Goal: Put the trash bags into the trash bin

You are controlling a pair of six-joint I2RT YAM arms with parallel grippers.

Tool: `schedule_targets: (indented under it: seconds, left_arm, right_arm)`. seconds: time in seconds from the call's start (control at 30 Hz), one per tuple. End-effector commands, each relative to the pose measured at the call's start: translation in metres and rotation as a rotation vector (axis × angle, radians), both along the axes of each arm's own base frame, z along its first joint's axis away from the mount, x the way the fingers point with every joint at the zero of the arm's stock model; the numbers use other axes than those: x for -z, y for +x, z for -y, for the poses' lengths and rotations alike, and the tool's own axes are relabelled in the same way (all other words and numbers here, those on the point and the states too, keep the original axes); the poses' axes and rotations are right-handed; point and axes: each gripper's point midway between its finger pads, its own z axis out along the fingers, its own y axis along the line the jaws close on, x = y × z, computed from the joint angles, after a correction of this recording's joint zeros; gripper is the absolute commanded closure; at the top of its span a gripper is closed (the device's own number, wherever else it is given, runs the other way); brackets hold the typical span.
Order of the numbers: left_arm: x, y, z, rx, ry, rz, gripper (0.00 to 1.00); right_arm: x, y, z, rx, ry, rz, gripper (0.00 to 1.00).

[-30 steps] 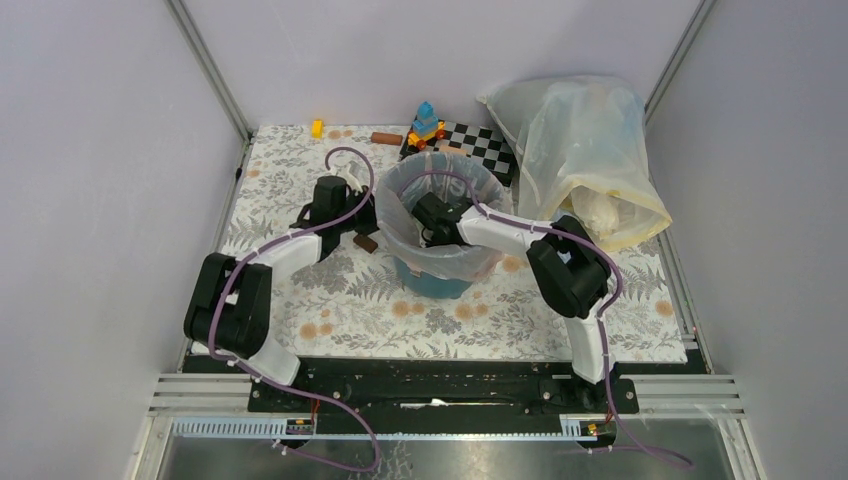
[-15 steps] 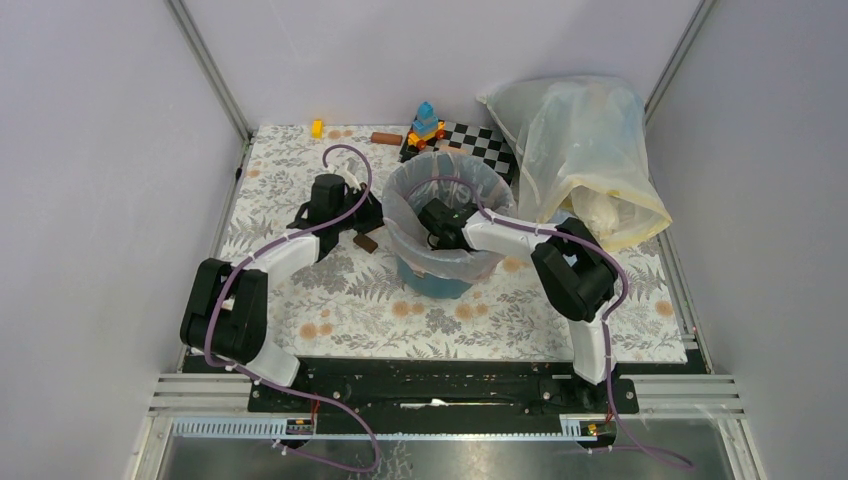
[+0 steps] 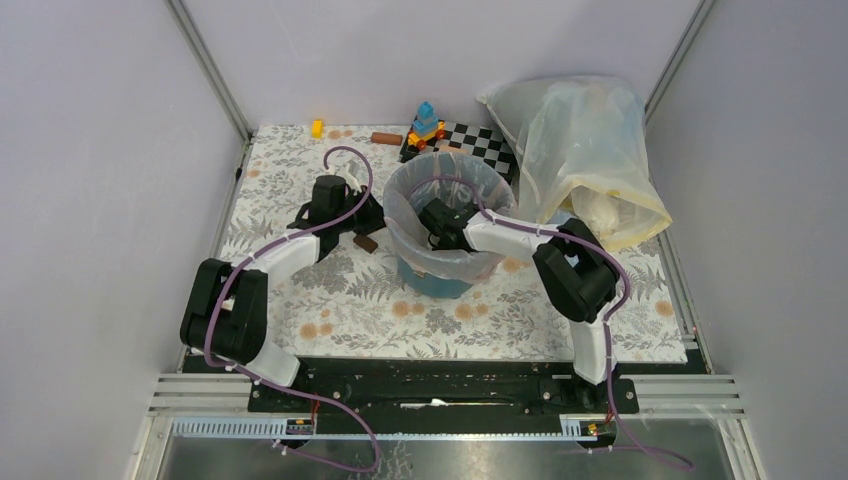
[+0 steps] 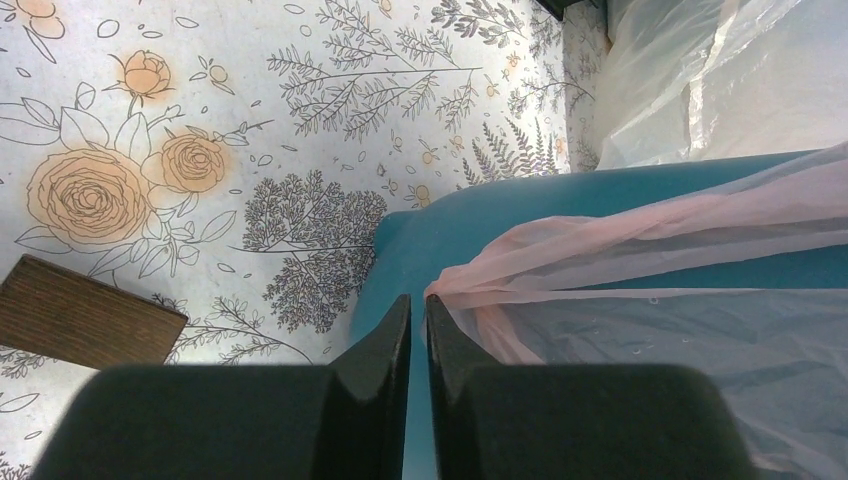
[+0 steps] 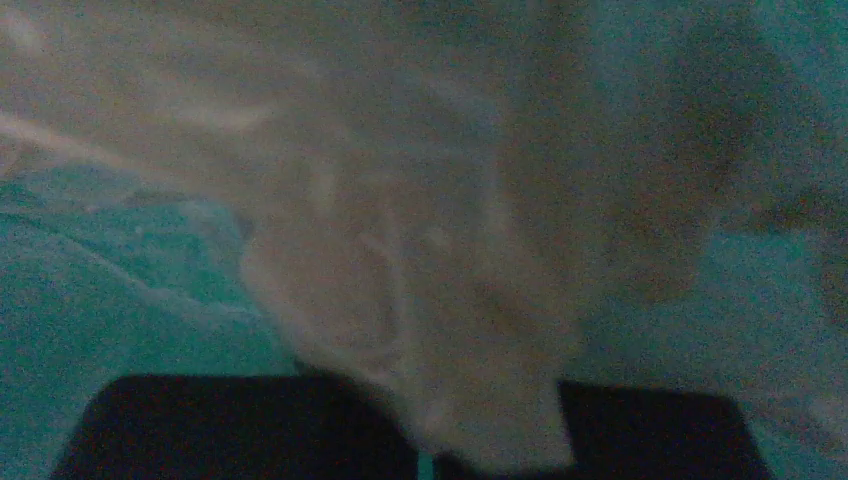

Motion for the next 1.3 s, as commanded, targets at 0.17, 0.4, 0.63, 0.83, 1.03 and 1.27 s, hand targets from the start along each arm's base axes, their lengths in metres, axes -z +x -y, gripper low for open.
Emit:
schedule_targets:
  seconds: [0.17, 0.4, 0.63, 0.83, 1.03, 1.27]
  left_arm:
    - [-0.032, 0.012, 0.001, -0.003, 0.003, 0.093, 0.90]
    - [-0.034, 0.013, 0.001, -0.002, 0.006, 0.095, 0.90]
    - [-0.033, 0.014, 0.001, -0.002, 0.011, 0.095, 0.89]
    - [-0.033, 0.014, -0.005, -0.028, 0.032, 0.101, 0.84]
    - [-0.034, 0.012, -0.005, -0.027, 0.029, 0.106, 0.82]
    - [-0.034, 0.010, -0.006, -0.025, 0.031, 0.108, 0.80]
  right_arm:
    - [-0.058, 0.021, -0.010, 0.052, 0.102, 0.168, 0.80]
    - [-0.079, 0.024, -0.010, 0.065, 0.122, 0.202, 0.77]
    - [-0.132, 0.046, -0.012, 0.112, 0.163, 0.338, 0.72]
    - [-0.195, 0.064, -0.015, 0.199, 0.264, 0.486, 0.62]
    - [-0.215, 0.071, -0.006, 0.262, 0.266, 0.561, 0.48]
    - [-0.191, 0.075, -0.006, 0.301, 0.245, 0.550, 0.45]
